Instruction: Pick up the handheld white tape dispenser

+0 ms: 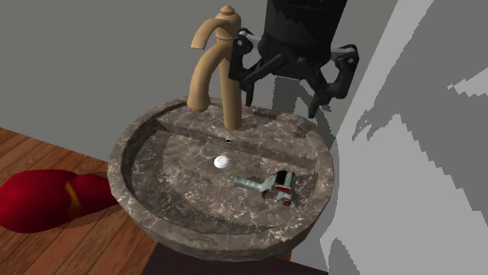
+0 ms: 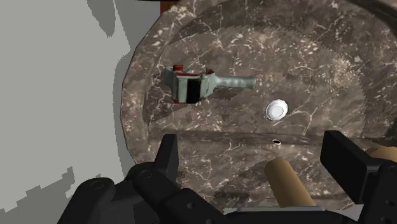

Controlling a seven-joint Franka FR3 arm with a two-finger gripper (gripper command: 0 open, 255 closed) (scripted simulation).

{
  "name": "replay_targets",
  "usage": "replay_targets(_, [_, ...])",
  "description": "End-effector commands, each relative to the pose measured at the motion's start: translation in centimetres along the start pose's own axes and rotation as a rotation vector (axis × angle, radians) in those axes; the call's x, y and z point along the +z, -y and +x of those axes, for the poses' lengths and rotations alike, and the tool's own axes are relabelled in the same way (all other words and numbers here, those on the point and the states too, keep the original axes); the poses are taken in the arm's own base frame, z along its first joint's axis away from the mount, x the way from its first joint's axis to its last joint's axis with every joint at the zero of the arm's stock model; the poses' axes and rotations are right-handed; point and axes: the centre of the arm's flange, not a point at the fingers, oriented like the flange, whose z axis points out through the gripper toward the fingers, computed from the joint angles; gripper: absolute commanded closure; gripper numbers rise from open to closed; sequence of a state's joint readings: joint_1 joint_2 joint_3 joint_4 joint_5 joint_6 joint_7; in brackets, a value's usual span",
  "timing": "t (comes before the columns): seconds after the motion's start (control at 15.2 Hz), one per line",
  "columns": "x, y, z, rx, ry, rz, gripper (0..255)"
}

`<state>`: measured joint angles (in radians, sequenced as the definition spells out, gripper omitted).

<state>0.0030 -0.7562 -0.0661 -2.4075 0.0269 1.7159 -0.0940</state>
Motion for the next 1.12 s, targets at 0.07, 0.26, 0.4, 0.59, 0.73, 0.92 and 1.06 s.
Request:
replay_targets(0.07, [1.2, -0.3, 0.3, -0.004, -0.002, -0.001, 0])
replay_targets(0.26, [5.0, -1.2, 1.1, -0.018, -0.008, -0.002, 0])
replay_targets(0.4, [7.5, -1.8, 1.7, -0.027, -0.012, -0.003, 0])
replay_targets(0.59, [11.2, -2.8, 2.6, -0.040, -0.018, -0.005, 0])
replay_targets(0.73, [13.7, -3.4, 3.2, -0.049, -0.021, -0.006, 0])
replay_targets(0.92, [17.4, -4.3, 4.1, -0.063, -0.027, -0.007, 0])
replay_targets(1.06, [19.9, -4.9, 4.8, -0.072, -0.031, -0.009, 0])
